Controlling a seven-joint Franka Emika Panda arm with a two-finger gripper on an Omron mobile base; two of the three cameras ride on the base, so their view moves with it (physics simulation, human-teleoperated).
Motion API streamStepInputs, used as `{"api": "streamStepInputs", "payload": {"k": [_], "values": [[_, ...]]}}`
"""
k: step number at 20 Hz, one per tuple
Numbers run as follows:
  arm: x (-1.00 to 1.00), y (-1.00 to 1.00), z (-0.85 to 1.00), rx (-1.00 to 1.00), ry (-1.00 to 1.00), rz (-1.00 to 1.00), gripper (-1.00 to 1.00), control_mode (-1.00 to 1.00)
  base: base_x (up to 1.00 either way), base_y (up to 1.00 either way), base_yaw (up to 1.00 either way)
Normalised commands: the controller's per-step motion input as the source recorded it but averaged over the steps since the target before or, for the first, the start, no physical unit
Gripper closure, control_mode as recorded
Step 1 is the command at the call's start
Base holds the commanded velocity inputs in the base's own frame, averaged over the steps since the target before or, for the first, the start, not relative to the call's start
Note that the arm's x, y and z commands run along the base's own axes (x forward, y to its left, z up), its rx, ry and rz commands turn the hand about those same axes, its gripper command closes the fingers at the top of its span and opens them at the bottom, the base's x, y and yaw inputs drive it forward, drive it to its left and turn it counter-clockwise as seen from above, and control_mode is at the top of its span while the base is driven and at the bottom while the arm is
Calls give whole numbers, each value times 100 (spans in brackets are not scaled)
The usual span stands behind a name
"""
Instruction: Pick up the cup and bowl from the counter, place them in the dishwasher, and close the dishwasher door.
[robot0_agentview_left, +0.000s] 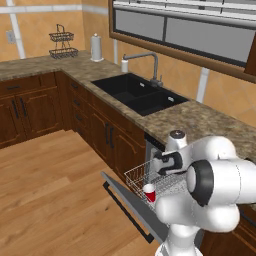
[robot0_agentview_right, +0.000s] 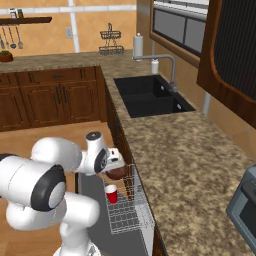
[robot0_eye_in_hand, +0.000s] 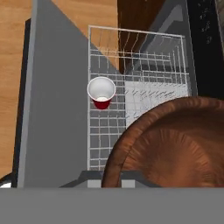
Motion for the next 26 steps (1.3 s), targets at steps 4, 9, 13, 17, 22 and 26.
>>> {"api": "streamStepInputs", "payload": {"k": [4,9,13,17,22,26], "values": [[51,68,-83,7,22,6,100,-100,0,0,0],[66,50,-75,2,11,3,100,-100,0,0,0],[75,32,-52,-6,0,0,100,-100,0,0,0],[75,0,-75,-2,1,0,100,-100,0,0,0],[52,-8,-82,0,0,0,100,-100,0,0,0],[51,-23,-31,-1,1,0,100,-100,0,0,0]]}}
